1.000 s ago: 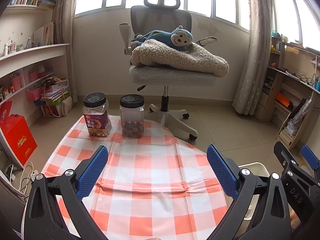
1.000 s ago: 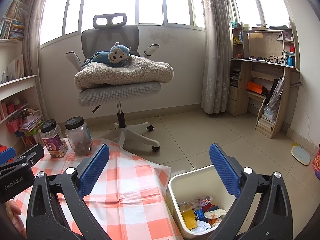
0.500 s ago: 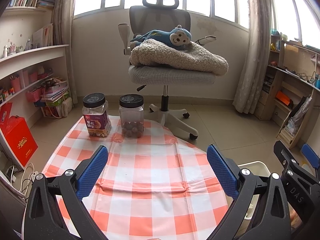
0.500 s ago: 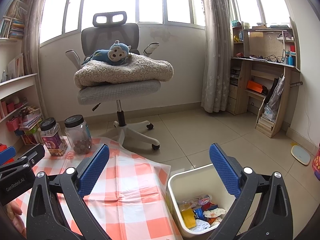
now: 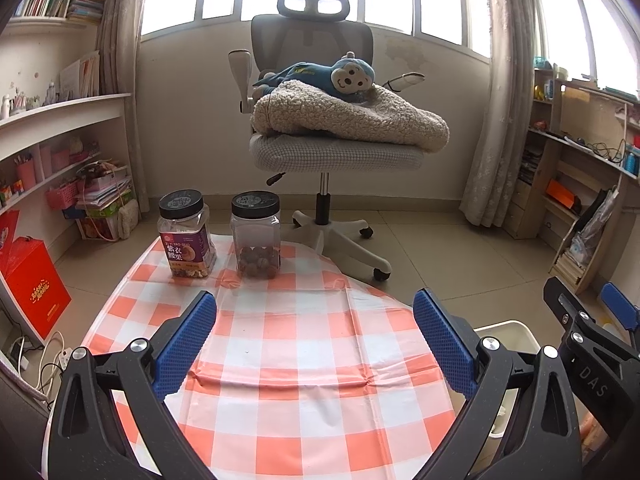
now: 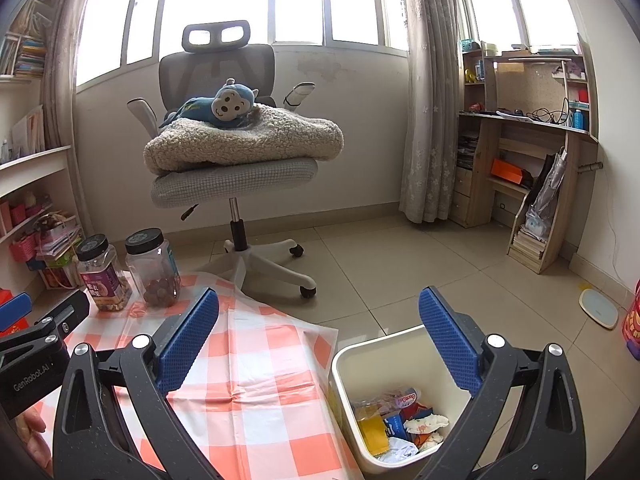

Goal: Collect trash

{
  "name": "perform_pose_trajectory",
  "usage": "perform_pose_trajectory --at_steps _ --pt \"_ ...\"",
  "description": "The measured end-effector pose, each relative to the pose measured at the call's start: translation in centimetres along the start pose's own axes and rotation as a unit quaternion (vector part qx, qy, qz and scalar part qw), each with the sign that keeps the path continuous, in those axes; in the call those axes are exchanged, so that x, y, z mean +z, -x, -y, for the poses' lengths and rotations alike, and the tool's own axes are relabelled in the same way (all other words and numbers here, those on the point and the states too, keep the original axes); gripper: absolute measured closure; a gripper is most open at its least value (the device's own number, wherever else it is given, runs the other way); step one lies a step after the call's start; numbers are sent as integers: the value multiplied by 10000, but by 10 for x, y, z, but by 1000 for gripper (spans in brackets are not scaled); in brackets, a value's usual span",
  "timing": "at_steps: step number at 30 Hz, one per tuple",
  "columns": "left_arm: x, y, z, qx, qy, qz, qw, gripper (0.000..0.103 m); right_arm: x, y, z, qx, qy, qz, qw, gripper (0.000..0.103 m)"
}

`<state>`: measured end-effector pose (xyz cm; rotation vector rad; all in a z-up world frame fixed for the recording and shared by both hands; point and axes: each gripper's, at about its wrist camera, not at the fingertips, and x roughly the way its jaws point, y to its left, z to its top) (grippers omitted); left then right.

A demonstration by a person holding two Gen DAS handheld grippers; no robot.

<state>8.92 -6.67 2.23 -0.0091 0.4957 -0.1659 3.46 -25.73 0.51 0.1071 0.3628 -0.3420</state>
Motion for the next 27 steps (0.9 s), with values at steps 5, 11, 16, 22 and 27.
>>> perform_pose_trajectory --at_steps 5,11,16,22,27 --pt "0 0 0 -46 -19 30 10000 8 -1 1 3 5 -2 -12 10000 7" --pt "-1 0 1 -62 -49 58 10000 8 0 0 2 4 2 -10 10000 7" --pt "-2 1 2 -77 -78 64 9999 8 1 -1 2 9 1 -13 10000 7" --pt "-1 2 1 -108 6 42 9999 8 2 -1 3 3 4 -14 10000 7" --pt "-1 1 -2 -78 101 25 9999 8 2 -1 3 9 5 -20 10000 7"
